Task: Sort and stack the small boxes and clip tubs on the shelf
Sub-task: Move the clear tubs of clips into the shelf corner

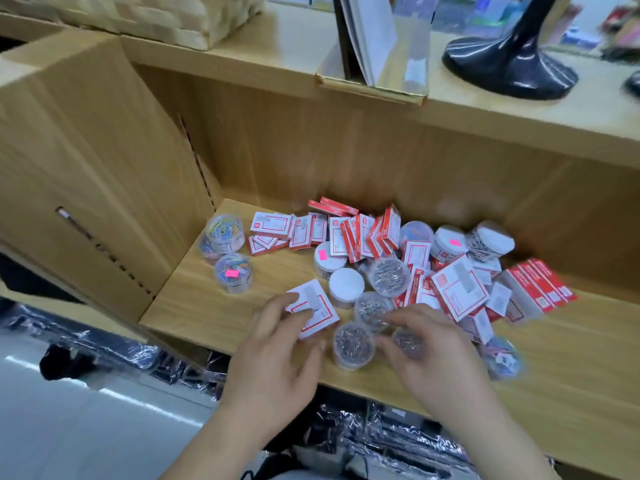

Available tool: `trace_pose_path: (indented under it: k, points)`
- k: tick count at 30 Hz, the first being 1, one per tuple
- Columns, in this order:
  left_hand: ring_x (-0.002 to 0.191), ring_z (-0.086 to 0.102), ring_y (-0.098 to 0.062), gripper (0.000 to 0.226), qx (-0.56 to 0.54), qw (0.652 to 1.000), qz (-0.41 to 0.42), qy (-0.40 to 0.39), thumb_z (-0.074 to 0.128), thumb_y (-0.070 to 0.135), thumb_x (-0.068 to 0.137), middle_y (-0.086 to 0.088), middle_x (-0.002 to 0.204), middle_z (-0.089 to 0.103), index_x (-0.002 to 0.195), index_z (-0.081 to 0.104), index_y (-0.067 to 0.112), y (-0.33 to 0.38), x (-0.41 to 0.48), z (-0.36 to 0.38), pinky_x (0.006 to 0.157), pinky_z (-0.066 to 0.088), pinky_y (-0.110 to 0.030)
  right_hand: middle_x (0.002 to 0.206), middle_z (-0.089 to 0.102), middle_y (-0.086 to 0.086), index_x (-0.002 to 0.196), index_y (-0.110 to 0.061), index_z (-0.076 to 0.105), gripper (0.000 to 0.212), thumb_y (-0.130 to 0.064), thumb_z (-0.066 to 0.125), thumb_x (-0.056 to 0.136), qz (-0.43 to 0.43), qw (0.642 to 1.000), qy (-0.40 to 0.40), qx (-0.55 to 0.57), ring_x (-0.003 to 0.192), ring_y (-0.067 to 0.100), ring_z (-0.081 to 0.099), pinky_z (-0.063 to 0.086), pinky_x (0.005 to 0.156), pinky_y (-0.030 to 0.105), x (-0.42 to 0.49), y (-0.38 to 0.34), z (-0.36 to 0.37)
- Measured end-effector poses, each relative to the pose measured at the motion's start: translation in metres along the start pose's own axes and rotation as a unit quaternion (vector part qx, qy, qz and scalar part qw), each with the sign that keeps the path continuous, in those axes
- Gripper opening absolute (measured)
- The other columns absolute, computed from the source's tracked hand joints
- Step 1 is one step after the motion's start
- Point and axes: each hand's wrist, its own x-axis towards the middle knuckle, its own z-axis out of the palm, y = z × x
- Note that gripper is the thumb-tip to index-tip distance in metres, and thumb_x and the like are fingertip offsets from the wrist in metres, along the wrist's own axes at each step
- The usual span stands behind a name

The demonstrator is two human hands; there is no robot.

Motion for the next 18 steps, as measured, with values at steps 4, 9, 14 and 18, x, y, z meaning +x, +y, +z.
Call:
trace_pose_path:
  k: [4, 9, 14, 18]
  points:
    - [0.123, 0.054, -0.007, 0.062, 0.012, 0.994, -0.001, -0.106, 0.070, 0.048, 0.077, 0.017, 0.135, 0.052, 0.135, 0.050, 0.036, 0.024, -0.007, 0.025, 0.098, 0.049, -0.029, 0.095, 0.064, -0.019, 0.101, -0.033, 0.073, 0.030, -0.034, 0.082, 0.073, 0.035, 0.999, 0.013, -0.035, 0.094, 0.009, 0.058, 0.051, 0.080, 0.033, -0.005, 0.013, -0.004]
    - [0.105, 0.060, -0.017, 0.052, 0.022, 0.993, 0.008, -0.113, 0.071, 0.038, 0.080, 0.010, 0.118, 0.060, 0.125, 0.044, 0.037, 0.021, -0.008, 0.047, 0.076, 0.054, -0.037, 0.099, 0.055, -0.014, 0.104, -0.031, 0.070, 0.050, -0.048, 0.087, 0.060, 0.026, 0.995, -0.011, -0.094, 0.100, 0.018, 0.054, 0.051, 0.081, 0.042, -0.019, 0.023, 0.009]
    - [0.098, 0.061, -0.004, 0.049, -0.033, 0.996, -0.030, -0.074, 0.077, 0.042, 0.079, 0.019, 0.110, 0.061, 0.119, 0.048, 0.042, 0.022, -0.012, 0.036, 0.078, 0.053, -0.029, 0.102, 0.047, -0.003, 0.106, -0.030, 0.065, 0.050, -0.041, 0.087, 0.062, 0.024, 0.982, 0.061, -0.177, 0.099, 0.025, 0.049, 0.052, 0.073, 0.041, -0.030, 0.026, 0.022]
    - [0.089, 0.058, 0.003, 0.053, -0.050, 0.995, -0.079, -0.026, 0.083, 0.047, 0.074, 0.027, 0.100, 0.062, 0.117, 0.053, 0.046, 0.020, -0.010, 0.011, 0.074, 0.043, -0.007, 0.092, 0.050, 0.004, 0.098, -0.027, 0.068, 0.040, -0.031, 0.087, 0.064, 0.039, 0.974, 0.081, -0.208, 0.089, 0.032, 0.054, 0.050, 0.071, 0.040, -0.028, 0.024, 0.022]
